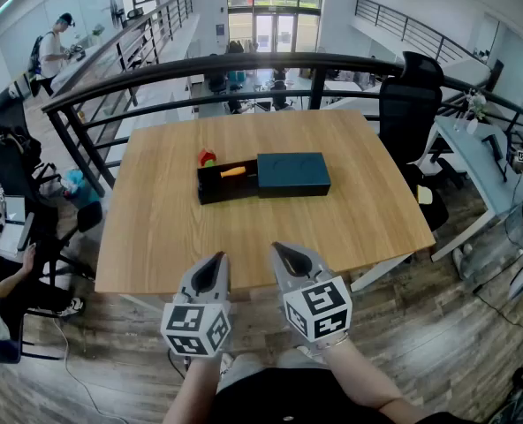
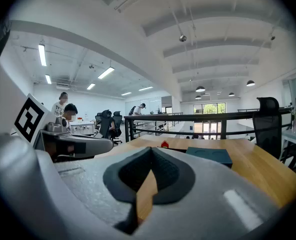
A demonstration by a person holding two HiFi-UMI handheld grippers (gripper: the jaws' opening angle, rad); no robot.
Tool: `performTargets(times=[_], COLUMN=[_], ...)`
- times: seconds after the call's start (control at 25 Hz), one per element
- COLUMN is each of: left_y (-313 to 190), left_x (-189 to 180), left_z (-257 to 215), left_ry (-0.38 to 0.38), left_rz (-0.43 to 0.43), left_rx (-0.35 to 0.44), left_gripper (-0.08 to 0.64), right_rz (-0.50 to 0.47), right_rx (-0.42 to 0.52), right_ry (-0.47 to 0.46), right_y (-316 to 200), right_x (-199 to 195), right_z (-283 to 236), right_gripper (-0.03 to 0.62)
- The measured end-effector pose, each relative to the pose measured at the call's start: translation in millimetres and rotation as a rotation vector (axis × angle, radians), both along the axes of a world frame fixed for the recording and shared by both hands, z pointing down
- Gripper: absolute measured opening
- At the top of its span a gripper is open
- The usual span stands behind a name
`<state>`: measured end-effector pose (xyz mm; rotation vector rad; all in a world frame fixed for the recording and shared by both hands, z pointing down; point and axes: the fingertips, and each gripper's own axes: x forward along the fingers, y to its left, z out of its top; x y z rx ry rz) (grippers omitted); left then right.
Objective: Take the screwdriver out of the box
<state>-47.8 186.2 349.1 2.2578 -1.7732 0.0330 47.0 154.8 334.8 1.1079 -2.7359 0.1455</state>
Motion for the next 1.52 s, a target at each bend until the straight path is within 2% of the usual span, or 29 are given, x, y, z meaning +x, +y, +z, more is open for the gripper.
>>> performTargets(times=[0.36, 0.6, 0.88, 1.24, 1.52], left_y=[4, 3, -15, -43, -53], left_x=[-8, -2, 18, 45, 53], left_z=[3, 3, 1, 1, 6], left_ry=[-0.016, -0.021, -0.029, -0.023, -0.001], left_rz=[-0.018, -0.015, -0.077, -0.171, -0.209], left_rx=[-0.017, -0.009, 0.003, -0.001, -0.004], left_gripper=[0.020, 0.020, 0.020, 0.020, 0.020], right_rz=[0.025, -0.002, -0.058, -0.157, -0.209], right_rx=[-0.016, -0.038, -0.028, 0.030, -0.016], right_ry=[-0.037, -0.056, -0.076, -0.023, -0.009], right_y=[1, -3, -21, -54, -54], right_x=[12, 22, 39, 58, 69], right_z=[1, 9, 5, -6, 13], right_gripper=[-0.005, -0.005, -0.003, -0.003, -0.003])
